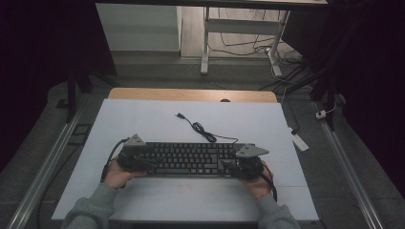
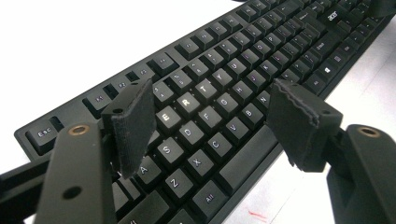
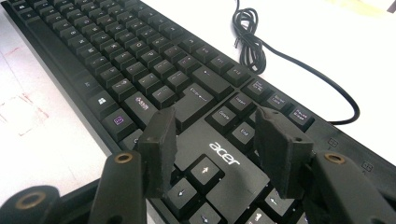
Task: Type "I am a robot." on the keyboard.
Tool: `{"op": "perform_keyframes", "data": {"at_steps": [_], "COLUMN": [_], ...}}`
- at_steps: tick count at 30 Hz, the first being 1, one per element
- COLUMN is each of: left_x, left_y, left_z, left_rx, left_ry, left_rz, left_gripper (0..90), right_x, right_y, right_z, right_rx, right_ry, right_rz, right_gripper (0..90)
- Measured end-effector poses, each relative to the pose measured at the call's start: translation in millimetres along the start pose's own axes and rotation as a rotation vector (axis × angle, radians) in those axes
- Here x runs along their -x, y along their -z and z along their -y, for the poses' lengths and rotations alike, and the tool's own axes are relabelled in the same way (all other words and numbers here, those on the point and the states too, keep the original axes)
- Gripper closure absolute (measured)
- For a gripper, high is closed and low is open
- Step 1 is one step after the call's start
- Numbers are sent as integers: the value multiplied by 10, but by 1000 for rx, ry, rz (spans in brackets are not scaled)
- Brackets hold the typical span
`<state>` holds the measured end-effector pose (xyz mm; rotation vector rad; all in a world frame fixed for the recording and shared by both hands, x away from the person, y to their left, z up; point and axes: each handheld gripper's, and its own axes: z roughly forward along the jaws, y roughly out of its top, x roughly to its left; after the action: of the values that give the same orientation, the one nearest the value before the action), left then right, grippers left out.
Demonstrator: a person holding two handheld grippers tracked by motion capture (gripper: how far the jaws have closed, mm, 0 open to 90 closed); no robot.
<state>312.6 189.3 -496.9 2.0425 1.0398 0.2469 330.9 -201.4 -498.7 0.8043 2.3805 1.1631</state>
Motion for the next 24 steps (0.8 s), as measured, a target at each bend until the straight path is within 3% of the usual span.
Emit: {"op": "perform_keyframes", "data": {"at_steps": [15, 24], "left_x": [6, 19], "left_y": [-27, -41], "left_z": [-2, -4], "left_rx": [-11, -14], "left_ry": [-7, -10], "left_rz": [-2, -1], "left_gripper": [317, 316], "right_x": [-82, -146], "right_y": [-58, -113], "right_z": [-161, -280], "right_rx": [38, 75], "right_ry": [17, 2], "right_rz": [-29, -99], "right_gripper": [522, 732]}}
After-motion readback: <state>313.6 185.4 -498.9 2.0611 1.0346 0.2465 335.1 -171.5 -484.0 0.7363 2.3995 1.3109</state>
